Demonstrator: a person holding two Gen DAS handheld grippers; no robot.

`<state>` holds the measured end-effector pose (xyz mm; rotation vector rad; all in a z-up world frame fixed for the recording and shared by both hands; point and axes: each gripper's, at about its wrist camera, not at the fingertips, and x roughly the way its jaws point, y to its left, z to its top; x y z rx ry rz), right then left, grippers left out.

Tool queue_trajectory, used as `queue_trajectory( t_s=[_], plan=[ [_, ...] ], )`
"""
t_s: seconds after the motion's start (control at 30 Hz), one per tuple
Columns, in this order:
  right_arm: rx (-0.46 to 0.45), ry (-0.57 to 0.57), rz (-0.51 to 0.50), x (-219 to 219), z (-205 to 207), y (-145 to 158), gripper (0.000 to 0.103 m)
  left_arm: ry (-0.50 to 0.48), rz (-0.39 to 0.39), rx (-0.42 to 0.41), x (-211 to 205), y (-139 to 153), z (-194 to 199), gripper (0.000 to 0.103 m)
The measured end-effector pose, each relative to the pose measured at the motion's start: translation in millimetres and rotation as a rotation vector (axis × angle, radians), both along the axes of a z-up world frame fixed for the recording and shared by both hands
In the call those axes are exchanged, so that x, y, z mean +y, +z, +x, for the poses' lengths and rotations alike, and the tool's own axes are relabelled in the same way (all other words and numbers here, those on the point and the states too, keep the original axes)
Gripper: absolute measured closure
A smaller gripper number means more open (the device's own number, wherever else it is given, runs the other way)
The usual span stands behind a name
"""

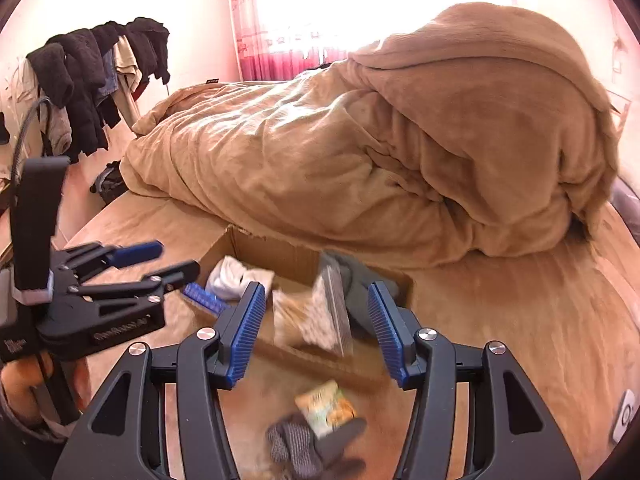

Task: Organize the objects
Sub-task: 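Lower tissue pack into box with left gripper while right gripper lowers bead bag in, then grasp small clear bag with left gripper while right gripper grasps dotted grey glove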

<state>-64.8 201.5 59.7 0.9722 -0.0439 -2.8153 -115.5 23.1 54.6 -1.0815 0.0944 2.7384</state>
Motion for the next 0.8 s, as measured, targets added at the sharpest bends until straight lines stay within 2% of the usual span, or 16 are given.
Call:
queue_trajectory(
  t_s=[0.3, 0.5, 0.63, 0.8],
  plan=[
    [-0.057, -0.004, -0.018, 8, 33, -25, 0.035, -0.051, -0.008, -0.018, 23, -21, 61, 0.031],
    [-0.132, 0.076, -0.06, 27, 30, -55, 0.035, -0.046, 0.039, -0.058, 35, -48, 89, 0.031],
    [-0.184, 0.112, -0.092, 35, 26, -77, 0.035, -0.068, 0.107, -0.097, 41, -68, 101, 0.031],
    [-0.255, 0.149, -0.106, 34, 17, -103, 0.035, -0.134, 0.092, -0.138, 62, -91, 113, 0.031]
  ],
)
